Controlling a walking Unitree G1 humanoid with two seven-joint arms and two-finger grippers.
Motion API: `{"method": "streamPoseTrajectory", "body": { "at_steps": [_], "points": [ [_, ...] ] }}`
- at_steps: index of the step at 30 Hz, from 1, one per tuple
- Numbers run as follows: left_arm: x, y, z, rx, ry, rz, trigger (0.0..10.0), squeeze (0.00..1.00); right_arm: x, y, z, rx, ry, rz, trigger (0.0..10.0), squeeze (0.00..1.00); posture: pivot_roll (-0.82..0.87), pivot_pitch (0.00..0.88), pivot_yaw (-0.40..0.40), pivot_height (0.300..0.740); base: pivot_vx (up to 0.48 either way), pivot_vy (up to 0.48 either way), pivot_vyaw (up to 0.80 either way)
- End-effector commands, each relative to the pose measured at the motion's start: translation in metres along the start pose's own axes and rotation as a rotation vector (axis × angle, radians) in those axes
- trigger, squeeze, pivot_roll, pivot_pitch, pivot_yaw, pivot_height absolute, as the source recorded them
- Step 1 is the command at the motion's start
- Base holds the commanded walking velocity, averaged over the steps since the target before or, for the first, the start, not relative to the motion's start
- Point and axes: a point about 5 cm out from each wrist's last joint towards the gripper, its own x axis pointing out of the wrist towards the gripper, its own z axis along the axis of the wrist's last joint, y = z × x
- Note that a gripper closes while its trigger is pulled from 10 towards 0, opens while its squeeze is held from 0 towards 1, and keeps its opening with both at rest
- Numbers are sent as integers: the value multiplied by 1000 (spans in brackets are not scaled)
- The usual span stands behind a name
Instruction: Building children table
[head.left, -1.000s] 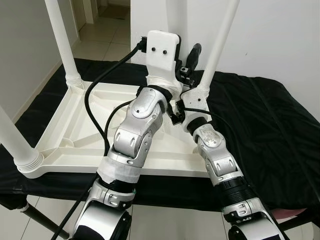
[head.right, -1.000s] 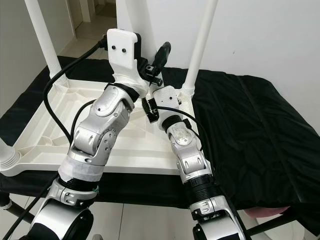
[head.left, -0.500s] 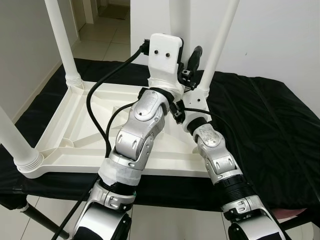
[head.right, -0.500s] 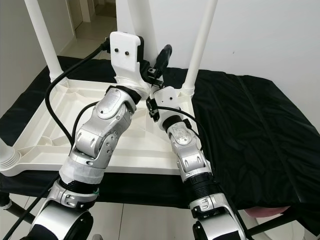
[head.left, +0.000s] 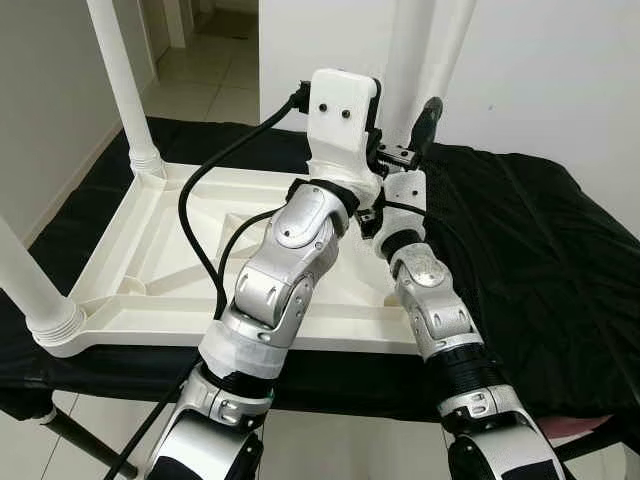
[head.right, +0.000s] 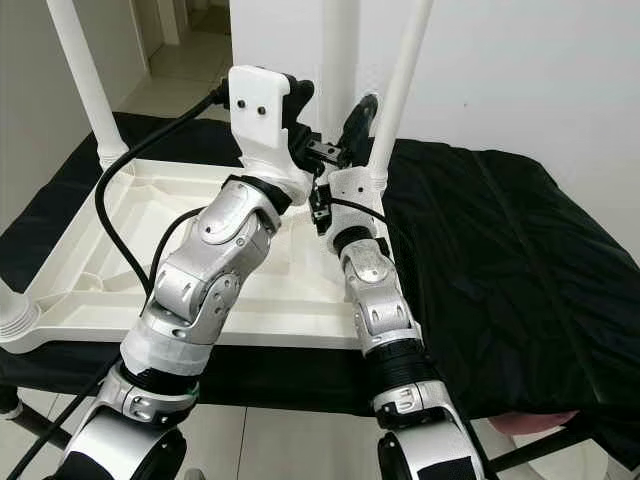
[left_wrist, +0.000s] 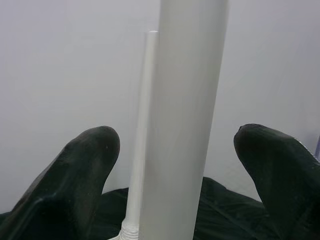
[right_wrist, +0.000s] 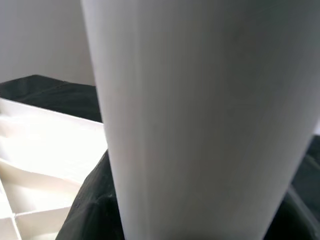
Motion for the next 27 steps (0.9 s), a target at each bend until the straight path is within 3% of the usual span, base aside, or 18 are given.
{"method": "streamPoseTrajectory", "body": {
  "at_steps": [1,2,10,19,27],
  "points": [
    [-1,-15,-3,-63,-1,-53,10000,180,3,-9,1,55,12,-63,10000,0,-9,0,-71,740,0,0,0],
    [-2,-11,-4,-53,5,-42,10000,0,2,-13,0,75,16,-90,10000,0,-9,0,-71,740,0,0,0],
    [-8,1,-10,-23,31,-5,10000,0,0,-19,-2,92,14,-131,10000,0,-7,0,-76,740,0,0,0],
    [-33,63,-17,21,95,187,10000,0,-19,-32,-9,102,-3,-228,10000,0,2,0,-86,740,0,0,0],
    [-44,83,-22,74,135,258,10000,0,-25,-39,-13,95,14,-262,10000,0,-1,0,-84,740,0,0,0]
  ]
}}
